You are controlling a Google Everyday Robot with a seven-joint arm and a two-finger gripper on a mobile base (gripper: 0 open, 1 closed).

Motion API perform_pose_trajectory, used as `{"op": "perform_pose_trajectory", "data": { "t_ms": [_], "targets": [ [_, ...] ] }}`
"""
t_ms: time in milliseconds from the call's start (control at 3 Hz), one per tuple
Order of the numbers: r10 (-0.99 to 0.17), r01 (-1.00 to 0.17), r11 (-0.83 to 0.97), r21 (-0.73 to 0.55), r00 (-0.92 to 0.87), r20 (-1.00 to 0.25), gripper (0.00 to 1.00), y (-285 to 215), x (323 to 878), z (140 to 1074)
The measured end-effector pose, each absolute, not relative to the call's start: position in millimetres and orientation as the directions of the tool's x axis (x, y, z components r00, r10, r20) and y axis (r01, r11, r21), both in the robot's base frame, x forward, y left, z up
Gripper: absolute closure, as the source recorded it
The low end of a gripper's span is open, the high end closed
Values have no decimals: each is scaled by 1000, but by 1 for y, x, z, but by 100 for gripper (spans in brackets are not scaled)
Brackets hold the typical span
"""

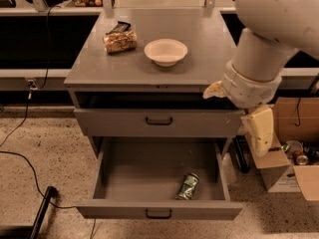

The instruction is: Pick green can from middle drawer and place on counter

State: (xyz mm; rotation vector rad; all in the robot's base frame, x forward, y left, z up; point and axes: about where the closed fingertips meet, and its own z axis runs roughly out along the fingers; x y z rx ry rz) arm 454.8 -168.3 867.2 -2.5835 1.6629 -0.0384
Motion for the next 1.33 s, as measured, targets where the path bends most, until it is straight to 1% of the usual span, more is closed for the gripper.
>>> {"op": "perform_pose_trajectory", "data": {
  "t_ms": [333, 667, 1000, 1333],
  "targets": [
    [-906, -900, -420, -121, 424, -10, 0, -169, 464, 869],
    [-888, -888, -459, -35, 457, 47, 0, -169, 466, 844],
    [-851, -853, -522, -10, 520, 75, 0, -187, 468, 805],
    [-833, -829, -552, -83, 546, 89, 0, -183, 484, 804]
  ]
}}
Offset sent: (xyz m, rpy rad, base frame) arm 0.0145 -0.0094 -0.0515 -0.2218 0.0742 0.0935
